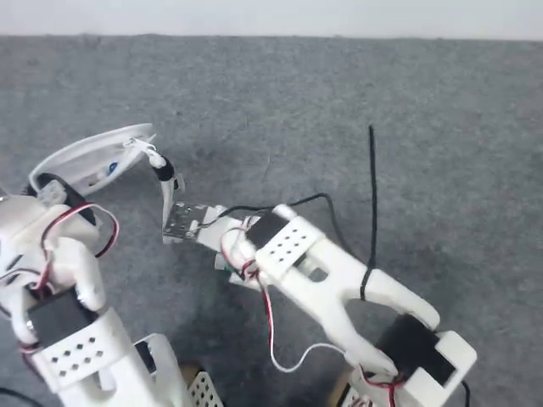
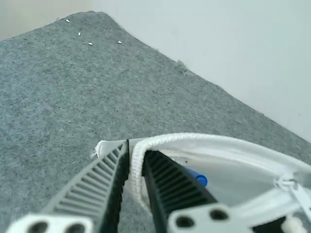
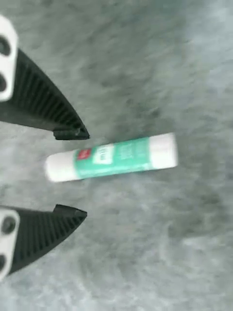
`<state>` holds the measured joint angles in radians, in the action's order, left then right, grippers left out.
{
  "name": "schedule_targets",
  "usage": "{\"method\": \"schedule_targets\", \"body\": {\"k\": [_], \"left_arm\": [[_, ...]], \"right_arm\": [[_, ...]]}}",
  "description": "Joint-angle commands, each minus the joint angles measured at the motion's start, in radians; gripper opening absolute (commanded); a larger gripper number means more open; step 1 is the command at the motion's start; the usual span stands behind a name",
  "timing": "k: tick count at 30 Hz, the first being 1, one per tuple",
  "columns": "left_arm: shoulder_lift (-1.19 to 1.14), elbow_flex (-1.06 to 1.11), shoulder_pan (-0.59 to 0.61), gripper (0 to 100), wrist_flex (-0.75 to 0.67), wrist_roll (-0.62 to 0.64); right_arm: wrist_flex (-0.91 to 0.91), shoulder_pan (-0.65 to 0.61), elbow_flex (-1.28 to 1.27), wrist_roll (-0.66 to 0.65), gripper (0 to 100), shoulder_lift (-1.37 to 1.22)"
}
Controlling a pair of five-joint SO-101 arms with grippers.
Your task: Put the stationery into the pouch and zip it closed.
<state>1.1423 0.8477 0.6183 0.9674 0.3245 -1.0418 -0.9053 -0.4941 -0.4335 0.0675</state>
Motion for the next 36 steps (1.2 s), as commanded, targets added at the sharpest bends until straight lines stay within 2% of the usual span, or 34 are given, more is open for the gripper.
{"method": "schedule_targets", "body": {"k": [1, 7, 15, 18, 25, 36], "left_arm": [[0.003, -0.007, 0.002, 1, -0.046, 0.015], [0.003, -0.005, 0.002, 1, -0.046, 0.015], [0.003, -0.005, 0.0, 1, -0.046, 0.015], [0.003, -0.005, 0.0, 1, -0.046, 0.015], [0.003, -0.005, 0.0, 1, -0.044, 0.015], [0.006, -0.004, -0.003, 1, -0.04, 0.015]], "right_arm": [[0.048, -0.048, 0.04, 0.058, 20.6, 0.062], [0.125, -0.077, 0.017, 0.06, 20.6, 0.041], [0.272, -0.077, 0.023, 0.051, 20.5, -0.14], [0.24, -0.076, 0.071, 0.051, 19.0, -0.197], [0.162, -0.054, 0.201, 0.051, 0.2, -0.315], [0.002, -0.038, 0.215, 0.054, 0.6, -0.16]]}}
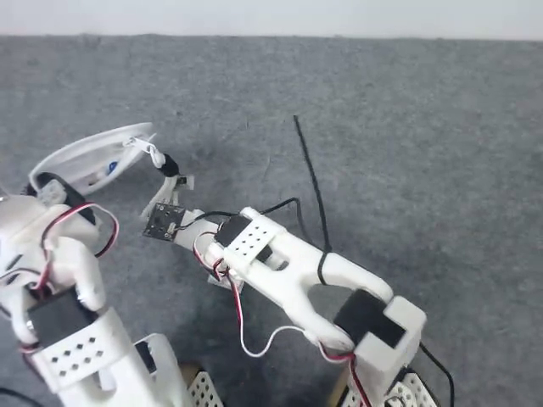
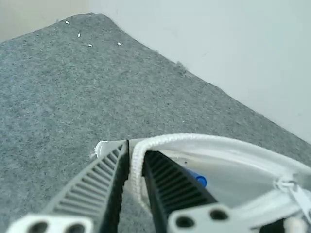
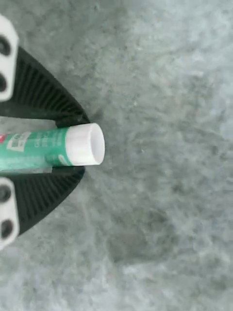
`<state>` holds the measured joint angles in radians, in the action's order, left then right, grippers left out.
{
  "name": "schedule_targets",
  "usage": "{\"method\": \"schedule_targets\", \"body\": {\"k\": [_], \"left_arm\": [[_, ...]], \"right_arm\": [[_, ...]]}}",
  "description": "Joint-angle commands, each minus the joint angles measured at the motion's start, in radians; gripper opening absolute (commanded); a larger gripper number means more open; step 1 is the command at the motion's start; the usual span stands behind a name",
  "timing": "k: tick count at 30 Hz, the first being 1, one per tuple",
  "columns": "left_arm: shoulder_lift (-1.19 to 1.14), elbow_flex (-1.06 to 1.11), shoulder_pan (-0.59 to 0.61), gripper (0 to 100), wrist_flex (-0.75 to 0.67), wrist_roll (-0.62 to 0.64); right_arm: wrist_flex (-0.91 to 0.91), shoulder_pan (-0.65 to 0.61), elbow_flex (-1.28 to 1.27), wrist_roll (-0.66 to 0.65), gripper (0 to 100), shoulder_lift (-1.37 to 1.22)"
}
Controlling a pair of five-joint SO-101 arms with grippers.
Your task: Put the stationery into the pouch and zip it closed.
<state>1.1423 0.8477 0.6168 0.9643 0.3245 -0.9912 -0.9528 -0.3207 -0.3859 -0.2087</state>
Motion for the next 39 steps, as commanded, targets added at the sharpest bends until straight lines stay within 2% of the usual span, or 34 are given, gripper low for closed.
{"method": "schedule_targets", "body": {"k": [1, 4, 13, 19, 30, 33, 39], "left_arm": [[0.006, -0.004, -0.003, 1, -0.037, 0.015], [0.008, -0.004, -0.018, 1, -0.037, 0.015], [0.008, -0.004, -0.167, 1, -0.034, 0.015], [0.005, -0.004, -0.253, 1, -0.038, 0.017], [0.008, 0.062, -0.368, 1, -0.075, 0.02], [0.008, 0.064, -0.373, 1, -0.075, 0.02], [0.008, 0.059, -0.373, 1, -0.075, 0.02]], "right_arm": [[-0.059, 0.01, 0.041, 0.009, 0.6, 0.136], [-0.091, 0.01, 0.041, 0.011, 0.6, 0.196], [-0.189, 0.019, 0.041, 0.038, 0.6, 0.383], [-0.197, 0.065, 0.04, 0.141, 0.6, 0.519], [-0.186, 0.087, -0.02, 0.152, 0.6, 0.788], [-0.128, 0.09, -0.055, 0.196, 0.6, 0.866], [0.137, 0.09, -0.23, 0.203, 0.6, 1.029]]}}
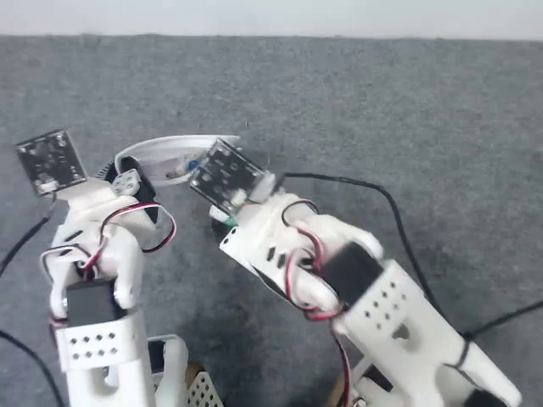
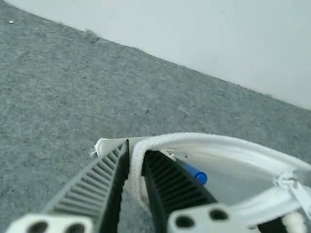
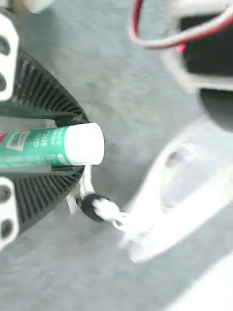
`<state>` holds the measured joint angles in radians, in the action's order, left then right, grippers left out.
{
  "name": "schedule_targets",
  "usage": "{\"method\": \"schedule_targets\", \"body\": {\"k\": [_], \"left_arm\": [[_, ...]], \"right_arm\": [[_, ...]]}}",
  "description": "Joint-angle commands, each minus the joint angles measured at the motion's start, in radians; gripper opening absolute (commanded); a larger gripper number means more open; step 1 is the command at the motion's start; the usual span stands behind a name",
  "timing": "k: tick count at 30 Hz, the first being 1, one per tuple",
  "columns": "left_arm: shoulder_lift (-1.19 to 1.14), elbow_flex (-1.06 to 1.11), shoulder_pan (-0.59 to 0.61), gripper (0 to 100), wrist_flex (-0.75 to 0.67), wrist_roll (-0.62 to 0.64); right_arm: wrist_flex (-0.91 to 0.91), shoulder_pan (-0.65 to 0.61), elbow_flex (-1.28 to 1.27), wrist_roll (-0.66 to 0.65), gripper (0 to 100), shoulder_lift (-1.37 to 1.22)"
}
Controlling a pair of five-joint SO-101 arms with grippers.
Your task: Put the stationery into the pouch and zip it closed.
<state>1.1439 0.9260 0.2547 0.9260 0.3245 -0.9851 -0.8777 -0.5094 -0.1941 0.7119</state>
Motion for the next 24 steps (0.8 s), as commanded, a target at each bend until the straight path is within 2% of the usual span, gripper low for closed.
{"method": "schedule_targets", "body": {"k": [1, 12, 20, 24], "left_arm": [[0.006, -0.019, -0.011, 1, -0.037, 0.02], [0.006, -0.021, -0.012, 1, -0.04, 0.02], [0.006, -0.021, -0.043, 1, -0.04, 0.02], [0.006, -0.021, -0.043, 1, -0.04, 0.02]], "right_arm": [[0.177, 0.016, -0.075, 0.011, 0.6, 0.137], [0.679, 0.012, -0.439, 0.018, 0.6, 0.409], [0.921, 0.012, -0.493, 0.025, 0.6, 0.433], [1.04, 0.012, -0.493, 0.123, 0.6, 0.389]]}}
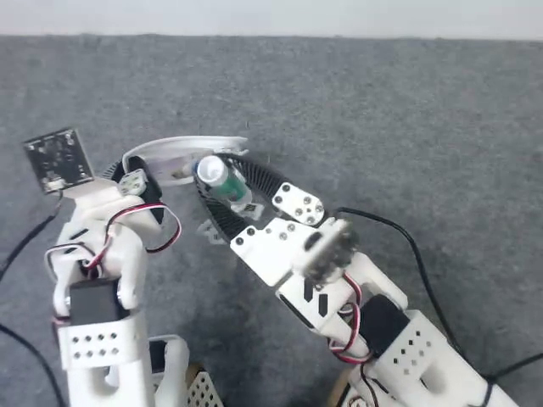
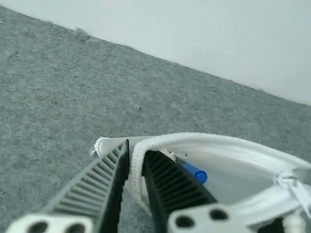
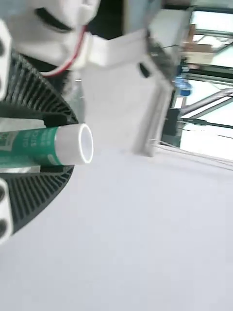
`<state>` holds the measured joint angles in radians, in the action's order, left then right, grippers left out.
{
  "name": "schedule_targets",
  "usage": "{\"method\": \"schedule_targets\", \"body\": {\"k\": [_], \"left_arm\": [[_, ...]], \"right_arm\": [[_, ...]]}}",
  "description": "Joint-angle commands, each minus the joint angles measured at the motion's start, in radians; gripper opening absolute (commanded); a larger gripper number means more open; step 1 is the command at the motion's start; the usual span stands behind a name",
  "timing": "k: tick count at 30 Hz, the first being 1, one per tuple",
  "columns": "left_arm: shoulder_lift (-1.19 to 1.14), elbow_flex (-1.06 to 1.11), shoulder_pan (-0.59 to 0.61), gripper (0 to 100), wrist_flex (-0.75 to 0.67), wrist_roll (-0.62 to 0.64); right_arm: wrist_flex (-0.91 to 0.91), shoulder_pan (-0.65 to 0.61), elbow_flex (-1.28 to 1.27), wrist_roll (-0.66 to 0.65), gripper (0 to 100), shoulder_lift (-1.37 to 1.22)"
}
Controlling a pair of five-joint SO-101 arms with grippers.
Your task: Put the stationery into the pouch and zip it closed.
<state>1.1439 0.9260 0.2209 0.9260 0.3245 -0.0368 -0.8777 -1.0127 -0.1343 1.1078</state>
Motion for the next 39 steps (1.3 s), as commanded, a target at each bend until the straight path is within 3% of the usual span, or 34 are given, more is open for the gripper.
{"method": "schedule_targets", "body": {"k": [1, 10, 19, 26, 35, 39], "left_arm": [[0.006, -0.021, -0.009, 1, -0.04, 0.02], [0.006, -0.018, -0.009, 1, -0.038, 0.02], [0.006, -0.016, -0.009, 1, -0.038, 0.02], [0.008, -0.015, -0.005, 1, -0.035, 0.02], [0.008, -0.016, -0.003, 1, -0.032, 0.02], [0.008, -0.016, -0.003, 1, -0.032, 0.02]], "right_arm": [[0.124, 0.012, 0.011, 0.084, 0.6, -0.03], [0.539, 0.013, 0.011, 0.118, 0.6, -0.326], [0.842, 0.015, 0.012, 0.114, 0.6, -0.61], [0.863, 0.068, 0.012, 0.106, 0.6, -0.691], [0.823, 0.058, -0.043, -0.169, 0.6, -0.687], [0.82, 0.054, -0.06, -0.209, 0.6, -0.688]]}}
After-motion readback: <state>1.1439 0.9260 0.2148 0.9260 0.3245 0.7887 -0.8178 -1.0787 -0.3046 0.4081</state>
